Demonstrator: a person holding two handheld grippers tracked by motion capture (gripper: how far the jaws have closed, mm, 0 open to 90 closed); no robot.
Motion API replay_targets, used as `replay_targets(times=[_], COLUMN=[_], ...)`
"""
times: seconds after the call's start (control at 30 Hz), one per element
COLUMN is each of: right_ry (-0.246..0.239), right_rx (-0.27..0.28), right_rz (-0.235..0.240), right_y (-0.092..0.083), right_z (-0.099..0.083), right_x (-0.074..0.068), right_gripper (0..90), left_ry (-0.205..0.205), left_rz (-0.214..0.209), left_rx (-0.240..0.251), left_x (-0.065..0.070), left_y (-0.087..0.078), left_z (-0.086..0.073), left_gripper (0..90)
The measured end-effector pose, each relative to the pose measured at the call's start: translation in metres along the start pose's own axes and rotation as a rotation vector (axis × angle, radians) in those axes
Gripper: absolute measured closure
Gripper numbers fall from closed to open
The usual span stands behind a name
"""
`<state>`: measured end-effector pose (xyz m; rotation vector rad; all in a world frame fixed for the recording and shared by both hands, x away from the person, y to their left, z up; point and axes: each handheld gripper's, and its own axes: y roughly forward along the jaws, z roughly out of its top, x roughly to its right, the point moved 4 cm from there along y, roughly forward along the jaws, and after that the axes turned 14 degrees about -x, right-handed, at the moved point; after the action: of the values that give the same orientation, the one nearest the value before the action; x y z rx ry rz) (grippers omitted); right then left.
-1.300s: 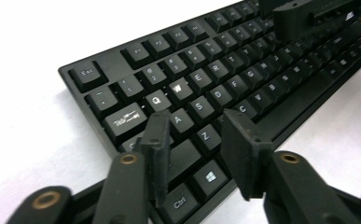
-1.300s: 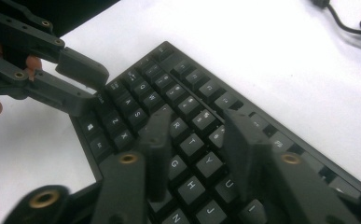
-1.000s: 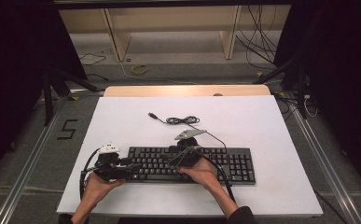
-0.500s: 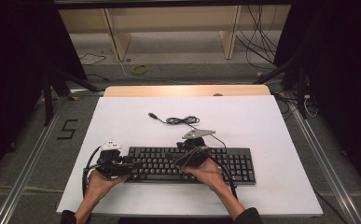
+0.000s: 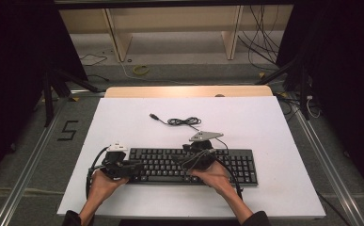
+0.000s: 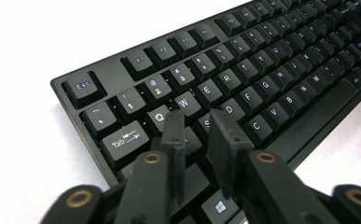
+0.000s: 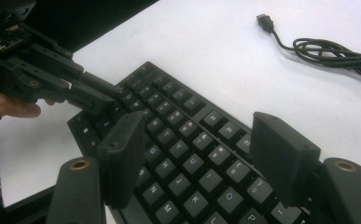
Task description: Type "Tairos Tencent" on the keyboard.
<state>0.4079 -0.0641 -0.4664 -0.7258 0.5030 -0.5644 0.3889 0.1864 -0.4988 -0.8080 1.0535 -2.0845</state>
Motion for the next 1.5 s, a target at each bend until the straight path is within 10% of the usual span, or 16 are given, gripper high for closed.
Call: replay_targets(times=[1.1,1.5], right_ry=[-0.009,-0.010], right_rx=[-0.007,-0.010], right_rz=[0.004,0.005], right_y=[-0.001,0.001], right_z=[-0.004,-0.004], right_x=[-0.002,-0.001], right_gripper=[37.5,37.5], left_ry=[0.028,0.029], left_rz=[0.028,0.008], left_rx=[-0.042,0.032], left_x=[0.000,0.006], left_y=[0.009,-0.002], left_z=[0.003,0.007], left_gripper=[89.2,75.4])
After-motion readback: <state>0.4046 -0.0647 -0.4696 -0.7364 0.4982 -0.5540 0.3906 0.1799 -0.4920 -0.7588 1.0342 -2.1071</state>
